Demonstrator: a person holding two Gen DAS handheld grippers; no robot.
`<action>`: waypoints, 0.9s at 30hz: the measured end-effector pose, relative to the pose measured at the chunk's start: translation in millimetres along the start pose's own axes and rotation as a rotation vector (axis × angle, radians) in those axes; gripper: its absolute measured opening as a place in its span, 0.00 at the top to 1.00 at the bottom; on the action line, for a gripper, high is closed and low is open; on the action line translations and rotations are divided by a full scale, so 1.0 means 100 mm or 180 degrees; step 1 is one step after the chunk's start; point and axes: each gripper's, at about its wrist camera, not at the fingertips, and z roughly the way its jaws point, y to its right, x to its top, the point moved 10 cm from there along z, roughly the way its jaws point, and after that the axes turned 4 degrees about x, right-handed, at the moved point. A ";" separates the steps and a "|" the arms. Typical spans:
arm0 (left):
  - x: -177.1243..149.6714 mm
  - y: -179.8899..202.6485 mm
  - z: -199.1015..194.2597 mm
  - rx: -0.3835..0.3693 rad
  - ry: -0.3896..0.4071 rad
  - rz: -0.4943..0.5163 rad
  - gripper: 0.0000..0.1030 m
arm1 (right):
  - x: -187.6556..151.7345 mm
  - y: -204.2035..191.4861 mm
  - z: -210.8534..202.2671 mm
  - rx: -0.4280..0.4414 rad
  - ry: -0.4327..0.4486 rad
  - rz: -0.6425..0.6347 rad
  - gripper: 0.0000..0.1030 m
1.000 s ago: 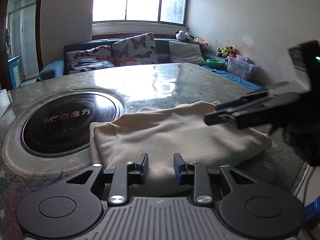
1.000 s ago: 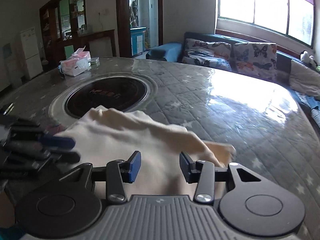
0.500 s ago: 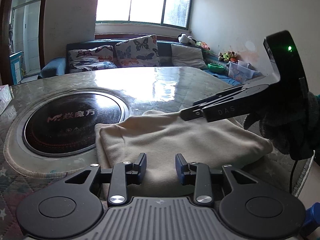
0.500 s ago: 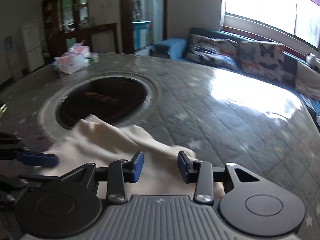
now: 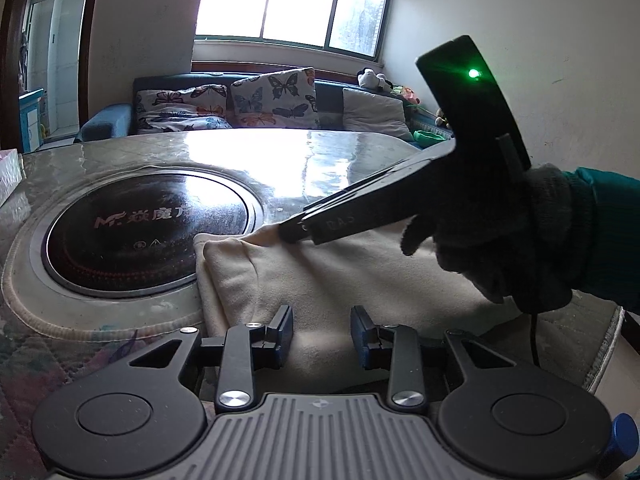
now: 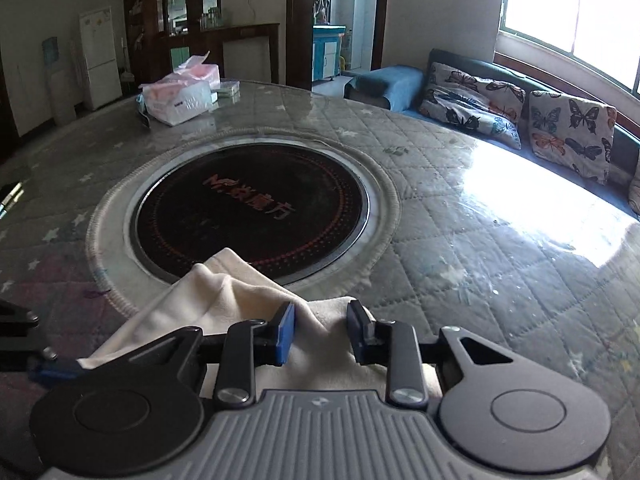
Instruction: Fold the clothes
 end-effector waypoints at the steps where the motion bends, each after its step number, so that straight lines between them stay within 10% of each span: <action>1: 0.01 0.00 0.00 -0.0005 -0.0001 -0.0009 0.66 | 0.02 -0.01 0.03 -0.0001 -0.0009 -0.0006 0.73; 27: 0.13 -0.66 -0.25 0.0504 0.0069 -0.0439 0.63 | -0.29 -0.73 -0.76 0.0197 0.0145 -0.0579 0.60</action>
